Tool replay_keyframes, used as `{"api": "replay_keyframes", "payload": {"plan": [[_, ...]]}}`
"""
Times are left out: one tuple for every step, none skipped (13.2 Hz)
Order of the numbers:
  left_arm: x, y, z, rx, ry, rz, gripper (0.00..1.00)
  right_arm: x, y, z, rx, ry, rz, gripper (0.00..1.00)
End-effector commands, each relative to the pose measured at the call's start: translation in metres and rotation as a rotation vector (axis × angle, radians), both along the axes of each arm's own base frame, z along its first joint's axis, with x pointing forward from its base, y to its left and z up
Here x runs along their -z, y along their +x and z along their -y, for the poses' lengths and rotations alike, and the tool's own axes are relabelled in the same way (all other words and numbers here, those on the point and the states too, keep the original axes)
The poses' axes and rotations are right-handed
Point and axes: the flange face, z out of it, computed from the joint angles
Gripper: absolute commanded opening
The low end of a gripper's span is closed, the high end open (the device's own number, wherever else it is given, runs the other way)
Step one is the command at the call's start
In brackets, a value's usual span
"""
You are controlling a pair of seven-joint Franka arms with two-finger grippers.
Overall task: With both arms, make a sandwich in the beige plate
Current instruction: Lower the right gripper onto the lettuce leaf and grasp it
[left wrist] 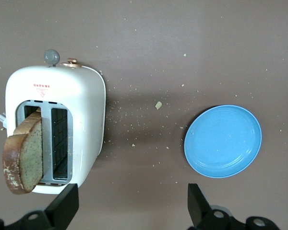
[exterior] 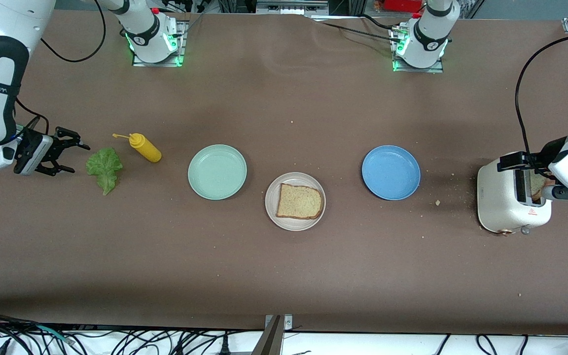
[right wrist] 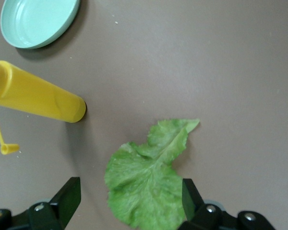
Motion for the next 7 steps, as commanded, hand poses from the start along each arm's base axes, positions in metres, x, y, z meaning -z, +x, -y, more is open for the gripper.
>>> {"api": "replay_keyframes", "payload": {"plan": [[-0.006,-0.006,0.000,0.004,0.031,-0.007,1.00,-0.007,0.012,-0.015,0.087,-0.063,-0.117,0.94],[-0.005,-0.006,-0.002,0.001,0.031,-0.010,1.00,-0.012,0.021,-0.026,0.112,-0.118,-0.147,0.95],[-0.006,-0.007,-0.001,0.002,0.031,-0.008,1.00,-0.016,0.027,-0.034,0.141,-0.166,-0.172,0.95],[-0.010,-0.009,-0.001,0.002,0.031,-0.010,1.00,-0.021,0.032,-0.043,0.177,-0.223,-0.194,0.95],[-0.011,-0.010,0.000,0.004,0.031,-0.011,1.00,-0.024,0.035,-0.053,0.199,-0.285,-0.213,0.95],[-0.011,-0.010,-0.001,0.002,0.031,-0.011,1.00,-0.023,0.037,-0.062,0.237,-0.326,-0.238,0.95],[-0.010,-0.010,0.000,0.004,0.031,-0.013,1.00,-0.021,0.039,-0.067,0.271,-0.350,-0.246,0.95]]}}
